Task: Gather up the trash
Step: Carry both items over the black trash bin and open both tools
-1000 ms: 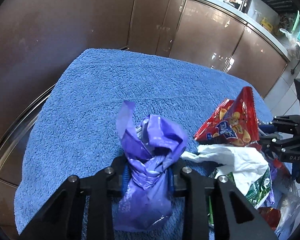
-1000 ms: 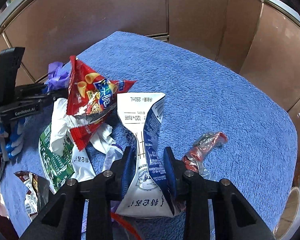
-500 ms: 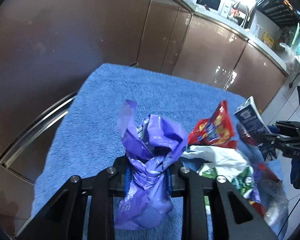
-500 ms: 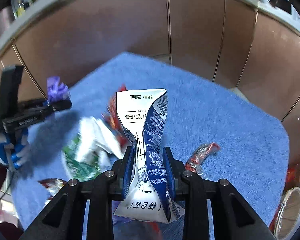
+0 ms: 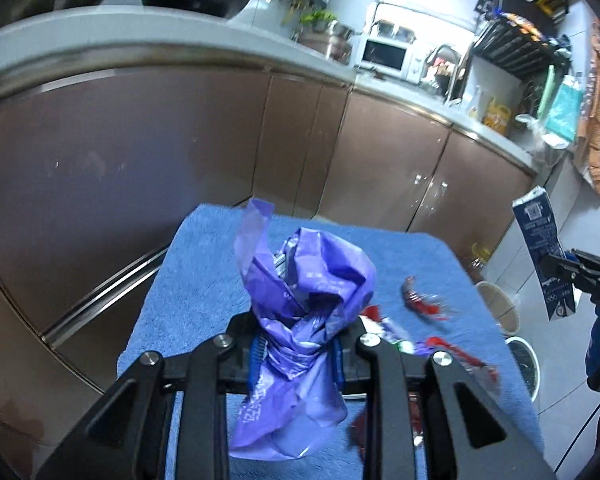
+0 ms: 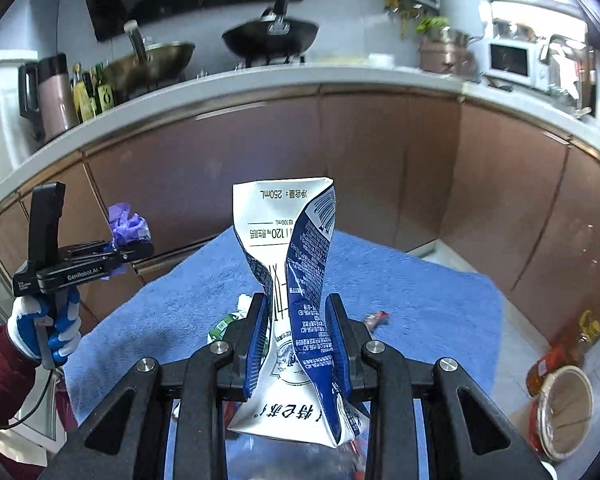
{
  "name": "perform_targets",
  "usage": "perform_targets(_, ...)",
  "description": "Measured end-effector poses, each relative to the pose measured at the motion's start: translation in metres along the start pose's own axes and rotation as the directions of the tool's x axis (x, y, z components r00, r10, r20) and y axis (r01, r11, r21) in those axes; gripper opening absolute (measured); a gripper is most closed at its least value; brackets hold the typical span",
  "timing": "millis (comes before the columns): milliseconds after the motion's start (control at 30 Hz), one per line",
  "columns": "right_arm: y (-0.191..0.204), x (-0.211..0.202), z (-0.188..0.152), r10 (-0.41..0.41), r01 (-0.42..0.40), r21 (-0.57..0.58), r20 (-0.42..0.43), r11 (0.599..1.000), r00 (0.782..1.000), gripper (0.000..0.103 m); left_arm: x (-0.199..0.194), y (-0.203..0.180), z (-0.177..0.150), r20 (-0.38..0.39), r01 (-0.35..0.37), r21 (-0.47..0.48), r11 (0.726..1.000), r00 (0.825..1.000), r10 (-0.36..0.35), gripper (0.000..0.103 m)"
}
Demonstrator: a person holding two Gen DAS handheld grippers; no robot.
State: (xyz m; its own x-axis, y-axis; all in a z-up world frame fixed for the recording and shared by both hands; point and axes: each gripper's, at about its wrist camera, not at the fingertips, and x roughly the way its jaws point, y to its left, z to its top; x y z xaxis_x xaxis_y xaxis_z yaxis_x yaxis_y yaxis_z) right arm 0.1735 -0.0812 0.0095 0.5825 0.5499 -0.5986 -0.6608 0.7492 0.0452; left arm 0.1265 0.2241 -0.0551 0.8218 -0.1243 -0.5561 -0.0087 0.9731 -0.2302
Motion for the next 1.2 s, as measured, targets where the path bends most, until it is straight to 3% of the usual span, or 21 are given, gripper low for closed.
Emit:
perform_targets(300, -0.015, -0.093, -0.038, -0.149, 0.137, 0.112, 0.102, 0.984, 0.984, 0.027, -0.043, -0.068, 0.012, 0.051, 0.084, 0.086, 0.993, 0.995, -0.089, 0.025)
perform_targets(567, -0.053, -0.165, -0.104, -0.352, 0.311, 0.272, 0.113, 0.91, 0.929, 0.028, -0.036, -0.168, 0.013, 0.001, 0.237, 0.177, 0.955, 0.971, -0.241, 0.025)
perform_targets(833, -0.109, -0.198, -0.164, -0.497, 0.427, 0.435, 0.054, 0.793, 0.866, 0.028, 0.02, -0.306, -0.003, -0.147, 0.415, 0.278, 0.866, 0.91, -0.389, 0.025)
perform_targets(967, -0.149, -0.196, -0.196, -0.531, 0.459, 0.508, -0.004, 0.729, 0.847, 0.028, 0.056, -0.372, -0.02, -0.238, 0.483, 0.312, 0.818, 0.873, -0.425, 0.025)
perform_targets(1033, -0.168, -0.188, -0.215, -0.55, 0.484, 0.541, -0.046, 0.688, 0.834, 0.028, 0.08, -0.41, -0.032, -0.299, 0.526, 0.316, 0.79, 0.845, -0.443, 0.025)
perform_targets(1200, -0.215, -0.169, -0.262, -0.556, 0.518, 0.601, -0.144, 0.608, 0.819, 0.028, 0.129, -0.484, -0.066, -0.416, 0.583, 0.333, 0.741, 0.796, -0.439, 0.025)
